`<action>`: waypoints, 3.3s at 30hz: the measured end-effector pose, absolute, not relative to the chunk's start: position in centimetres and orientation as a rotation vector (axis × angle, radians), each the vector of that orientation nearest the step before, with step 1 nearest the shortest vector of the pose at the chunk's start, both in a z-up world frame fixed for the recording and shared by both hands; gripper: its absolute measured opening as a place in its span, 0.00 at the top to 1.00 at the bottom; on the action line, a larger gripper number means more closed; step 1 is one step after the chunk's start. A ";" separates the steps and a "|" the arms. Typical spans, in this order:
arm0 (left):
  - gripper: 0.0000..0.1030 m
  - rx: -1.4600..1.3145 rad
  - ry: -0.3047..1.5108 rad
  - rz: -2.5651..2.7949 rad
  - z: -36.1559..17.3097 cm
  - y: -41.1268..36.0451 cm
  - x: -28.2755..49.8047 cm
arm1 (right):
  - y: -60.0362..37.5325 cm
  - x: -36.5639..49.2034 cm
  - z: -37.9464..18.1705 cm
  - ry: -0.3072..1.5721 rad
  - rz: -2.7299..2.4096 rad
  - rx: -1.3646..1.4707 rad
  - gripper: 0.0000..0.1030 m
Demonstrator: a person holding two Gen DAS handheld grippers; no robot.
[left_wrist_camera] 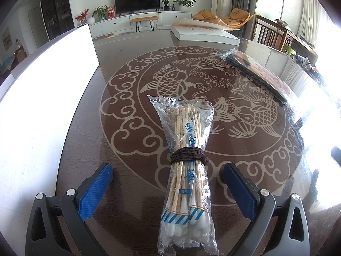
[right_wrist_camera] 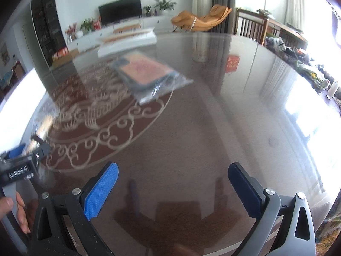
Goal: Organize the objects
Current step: 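Grasp the bagged orange phone case with the right tool while the left tool holds the swabs, then carry the swabs and phone case to the bin and open both tools to drop them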
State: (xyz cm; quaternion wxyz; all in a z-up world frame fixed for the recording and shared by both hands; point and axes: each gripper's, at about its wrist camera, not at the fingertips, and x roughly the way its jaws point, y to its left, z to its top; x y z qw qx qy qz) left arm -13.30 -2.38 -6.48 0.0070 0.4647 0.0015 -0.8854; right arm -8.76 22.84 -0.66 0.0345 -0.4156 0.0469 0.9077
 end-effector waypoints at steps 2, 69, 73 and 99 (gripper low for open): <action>0.00 1.454 0.005 -2.769 -6.5 -2.4 -13.3 | 25.2 -9.6 1.7 0.274 2.837 -1.096 0.00; 0.73 1.016 0.374 -2.925 11.7 -19.2 1.1 | 2.3 -8.7 14.5 0.338 3.300 -1.756 0.26; 0.73 1.116 0.259 -2.661 8.7 -25.8 1.6 | -9.0 -7.8 15.6 0.279 3.434 -1.869 0.26; 0.04 1.029 0.203 -2.337 8.3 -25.0 5.1 | -14.9 -5.8 11.0 -0.491 3.236 -1.875 0.00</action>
